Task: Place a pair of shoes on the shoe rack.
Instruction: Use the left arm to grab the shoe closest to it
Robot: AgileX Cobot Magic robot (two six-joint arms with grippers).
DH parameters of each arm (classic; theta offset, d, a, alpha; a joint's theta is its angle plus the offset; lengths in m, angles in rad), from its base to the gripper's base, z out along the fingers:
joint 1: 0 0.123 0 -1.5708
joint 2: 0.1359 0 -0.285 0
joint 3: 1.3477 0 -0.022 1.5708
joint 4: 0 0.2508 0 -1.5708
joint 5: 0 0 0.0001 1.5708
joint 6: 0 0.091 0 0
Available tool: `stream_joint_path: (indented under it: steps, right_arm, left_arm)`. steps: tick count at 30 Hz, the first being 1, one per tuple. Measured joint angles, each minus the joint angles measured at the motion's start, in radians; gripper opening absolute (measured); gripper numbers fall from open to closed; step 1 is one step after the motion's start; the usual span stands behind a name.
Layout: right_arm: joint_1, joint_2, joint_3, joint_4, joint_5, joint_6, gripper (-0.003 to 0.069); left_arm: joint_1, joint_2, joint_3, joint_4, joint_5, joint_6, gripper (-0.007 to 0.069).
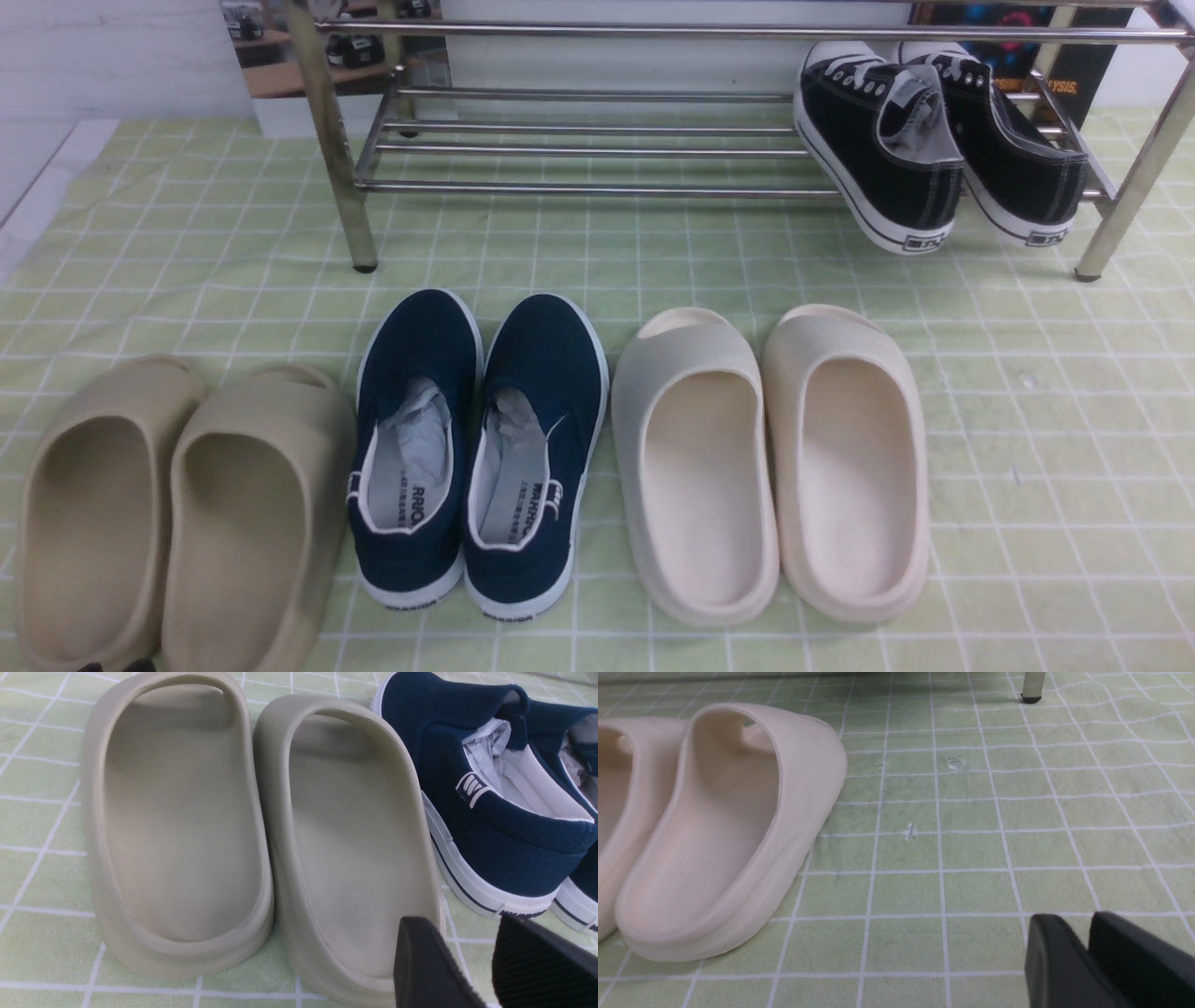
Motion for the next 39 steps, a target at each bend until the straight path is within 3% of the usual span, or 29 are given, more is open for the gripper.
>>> stream_joint_path:
  steps: [9,19,22,25,27,28,30,31,32,35,39]
  right_arm:
    - [0.000,0.000,0.000,0.000,0.000,0.000,0.0153]
    - [0.000,0.000,0.000,0.000,0.000,0.000,0.0171]
    - [0.000,0.000,0.000,0.000,0.000,0.000,0.0174]
    - [0.000,0.000,0.000,0.000,0.000,0.000,0.0179]
    - [0.000,0.000,0.000,0.000,0.000,0.000,0.0182]
    - [0.000,0.000,0.000,0.000,0.000,0.000,0.0182]
    - [0.000,0.000,0.000,0.000,0.000,0.000,0.0185]
    - [0.000,0.000,0.000,0.000,0.000,0.000,0.0185]
    - [0.000,0.000,0.000,0.000,0.000,0.000,0.0188]
    - [0.000,0.000,0.000,0.000,0.000,0.000,0.0193]
    - [0.000,0.000,0.000,0.000,0.000,-0.001,0.0198]
  left_arm:
    - [0.000,0.000,0.000,0.000,-0.065,0.000,0.0239]
    - [0.000,0.000,0.000,0.007,-0.499,-0.015,0.0239]
    - [0.000,0.000,0.000,-0.022,-0.621,-0.068,0.0239]
    - [0.000,0.000,-0.012,-0.076,-0.812,-0.199,0.0198]
    - [0.000,0.000,-0.091,-0.086,-0.771,-0.213,0.0090]
    - [0.000,0.000,-0.102,-0.086,-0.761,-0.213,0.0078]
    - [0.000,0.033,-0.242,-0.087,-0.600,-0.190,-0.0014]
    - [0.000,0.040,-0.270,-0.087,-0.565,-0.183,-0.0013]
    - [0.000,0.105,-0.380,-0.086,-0.414,-0.149,-0.0013]
    - [0.000,0.247,-0.528,-0.078,-0.181,-0.103,-0.0013]
    - [0.000,0.458,-0.592,-0.065,-0.078,-0.068,-0.0013]
